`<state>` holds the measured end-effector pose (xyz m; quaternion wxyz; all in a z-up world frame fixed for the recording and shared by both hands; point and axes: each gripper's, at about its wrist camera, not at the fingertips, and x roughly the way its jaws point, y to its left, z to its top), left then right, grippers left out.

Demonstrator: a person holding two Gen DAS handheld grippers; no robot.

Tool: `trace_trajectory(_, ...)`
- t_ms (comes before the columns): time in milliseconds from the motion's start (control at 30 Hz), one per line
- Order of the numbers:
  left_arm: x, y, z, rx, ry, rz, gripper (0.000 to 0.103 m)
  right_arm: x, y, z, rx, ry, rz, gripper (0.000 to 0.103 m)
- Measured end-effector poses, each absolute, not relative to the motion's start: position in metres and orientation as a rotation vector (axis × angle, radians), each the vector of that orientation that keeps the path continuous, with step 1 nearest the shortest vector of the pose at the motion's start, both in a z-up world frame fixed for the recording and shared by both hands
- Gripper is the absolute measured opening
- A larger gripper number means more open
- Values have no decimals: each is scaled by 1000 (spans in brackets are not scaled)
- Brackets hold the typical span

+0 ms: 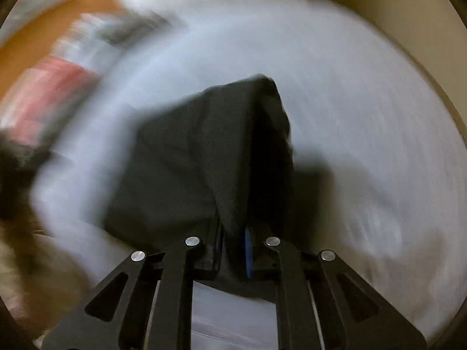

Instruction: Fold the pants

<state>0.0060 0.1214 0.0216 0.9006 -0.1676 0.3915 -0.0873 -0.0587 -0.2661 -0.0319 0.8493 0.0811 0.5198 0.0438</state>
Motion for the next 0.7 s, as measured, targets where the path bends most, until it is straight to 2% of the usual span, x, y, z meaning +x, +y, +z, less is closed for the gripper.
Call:
trace_trajectory(67,5,115,19,-330,824,-195,85,-78,-287,-44,329,1031,98,19)
trace_trajectory(100,3,110,18,-312,828,-205,85,-83,-291,-38,360,1027,84,30)
trace_trajectory(200,2,98,16,-253,835,-214,85,-97,-282,-8,278,964,48,31)
trace_trajectory(300,1,87,10,-231,854,-229,85,-100,-277,0,251,938,57,49)
trace_trajectory(400,-2,78,4,-201,875,-234,85,-77,-277,-39,221,1048,39,49)
trace_trajectory(467,-3,72,-2,-168,887,-231,85,-77,-276,-53,273,1044,45,51)
trace_trajectory(567,-5,67,-7,-148,897,-221,85,-81,-279,-42,320,999,38,47)
trace_trajectory(700,-4,60,-11,-128,898,-215,85,-82,-277,-33,326,985,49,47)
